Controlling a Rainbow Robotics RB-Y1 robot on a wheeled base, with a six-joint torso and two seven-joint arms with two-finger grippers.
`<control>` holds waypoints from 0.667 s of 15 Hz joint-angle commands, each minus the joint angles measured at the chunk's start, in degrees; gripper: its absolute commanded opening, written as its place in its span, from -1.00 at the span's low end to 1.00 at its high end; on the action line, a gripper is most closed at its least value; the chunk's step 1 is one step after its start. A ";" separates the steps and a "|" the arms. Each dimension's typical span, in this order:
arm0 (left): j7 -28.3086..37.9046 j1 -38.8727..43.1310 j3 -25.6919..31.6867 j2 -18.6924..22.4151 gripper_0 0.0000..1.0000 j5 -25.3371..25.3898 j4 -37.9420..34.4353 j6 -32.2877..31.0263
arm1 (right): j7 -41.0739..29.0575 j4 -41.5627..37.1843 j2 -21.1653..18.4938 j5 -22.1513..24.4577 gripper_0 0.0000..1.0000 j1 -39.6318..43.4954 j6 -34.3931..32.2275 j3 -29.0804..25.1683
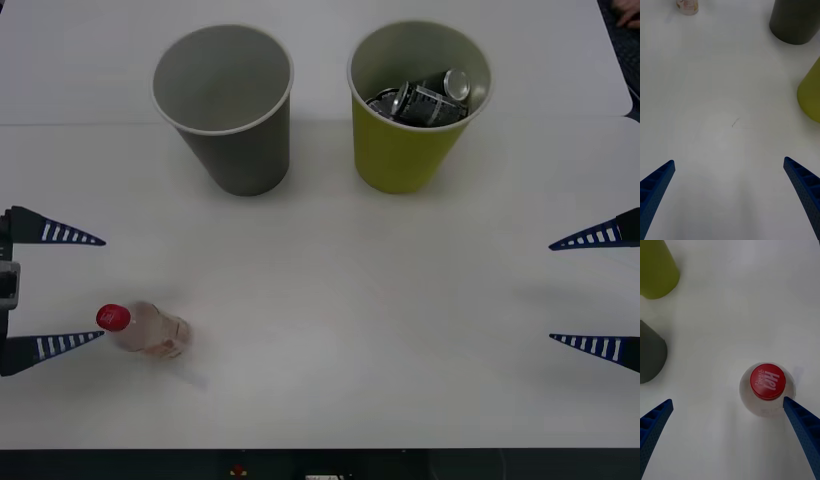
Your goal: Put the can into the green bin and the plastic bottle into the gray bin
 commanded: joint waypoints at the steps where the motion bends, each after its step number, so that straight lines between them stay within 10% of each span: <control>1: -0.62 -0.06 -0.01 0.41 1.00 1.57 3.04 -1.30 | 0.00 0.00 0.00 0.00 1.00 0.00 0.00 0.00; 10: -8.10 -0.32 -1.42 2.87 1.00 10.79 14.38 -6.84 | 0.00 0.00 0.00 0.00 1.00 0.00 0.00 0.00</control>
